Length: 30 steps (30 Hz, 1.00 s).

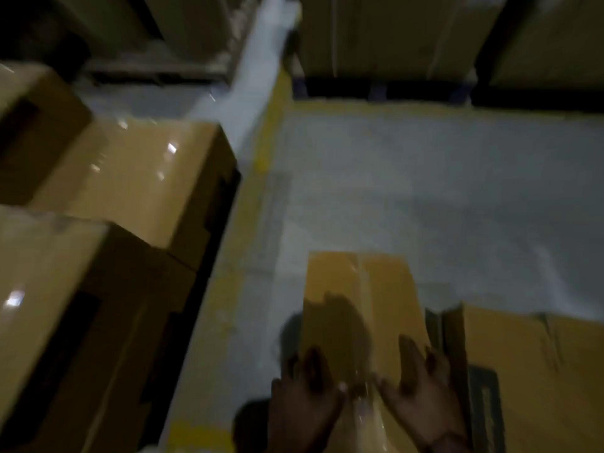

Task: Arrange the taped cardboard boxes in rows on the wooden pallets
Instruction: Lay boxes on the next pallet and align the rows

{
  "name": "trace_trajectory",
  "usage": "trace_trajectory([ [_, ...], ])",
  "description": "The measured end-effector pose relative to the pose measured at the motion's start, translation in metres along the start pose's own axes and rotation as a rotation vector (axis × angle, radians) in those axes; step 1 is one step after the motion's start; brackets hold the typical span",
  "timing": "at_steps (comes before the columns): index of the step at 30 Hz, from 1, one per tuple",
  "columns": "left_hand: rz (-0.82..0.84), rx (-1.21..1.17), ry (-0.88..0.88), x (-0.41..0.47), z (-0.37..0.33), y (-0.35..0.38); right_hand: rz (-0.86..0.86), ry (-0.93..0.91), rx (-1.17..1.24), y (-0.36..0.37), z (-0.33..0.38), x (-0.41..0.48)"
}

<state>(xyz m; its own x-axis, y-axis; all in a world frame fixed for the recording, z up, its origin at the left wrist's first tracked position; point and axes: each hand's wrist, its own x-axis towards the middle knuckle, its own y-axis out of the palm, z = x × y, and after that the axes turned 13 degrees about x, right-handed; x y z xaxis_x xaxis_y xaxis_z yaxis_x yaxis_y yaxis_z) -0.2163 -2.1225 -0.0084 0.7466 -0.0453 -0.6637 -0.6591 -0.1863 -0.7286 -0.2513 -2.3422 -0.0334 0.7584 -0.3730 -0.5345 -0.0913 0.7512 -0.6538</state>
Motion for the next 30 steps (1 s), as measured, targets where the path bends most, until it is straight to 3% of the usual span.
trace_trajectory([
  [2, -0.052, -0.013, -0.050, -0.031, 0.002, -0.050, -0.113, -0.155, -0.159, -0.022, 0.046, -0.023],
  [5, -0.127, 0.014, -0.142, -0.077, 0.016, -0.163, -0.074, -0.254, -0.329, -0.073, 0.174, -0.069],
  [7, -0.134, 0.007, -0.152, -0.114, 0.024, -0.238, -0.011, -0.255, -0.341, -0.108, 0.249, -0.094],
  [11, -0.300, -0.064, -0.125, -0.168, 0.048, -0.342, -0.008, -0.381, -0.283, -0.144, 0.351, -0.117],
  [17, -0.548, -0.288, -0.184, -0.165, 0.061, -0.429, -0.082, -0.612, -0.284, -0.169, 0.463, -0.104],
  [21, -0.598, -0.383, -0.235, -0.134, 0.047, -0.463, -0.097, -0.683, -0.301, -0.183, 0.511, -0.063],
  [26, -0.695, -0.511, -0.332, -0.081, 0.014, -0.530, -0.022, -0.783, -0.294, -0.206, 0.574, 0.008],
  [30, -0.765, -0.460, -0.432, -0.051, -0.017, -0.586, 0.056, -0.831, -0.213, -0.239, 0.622, 0.061],
])
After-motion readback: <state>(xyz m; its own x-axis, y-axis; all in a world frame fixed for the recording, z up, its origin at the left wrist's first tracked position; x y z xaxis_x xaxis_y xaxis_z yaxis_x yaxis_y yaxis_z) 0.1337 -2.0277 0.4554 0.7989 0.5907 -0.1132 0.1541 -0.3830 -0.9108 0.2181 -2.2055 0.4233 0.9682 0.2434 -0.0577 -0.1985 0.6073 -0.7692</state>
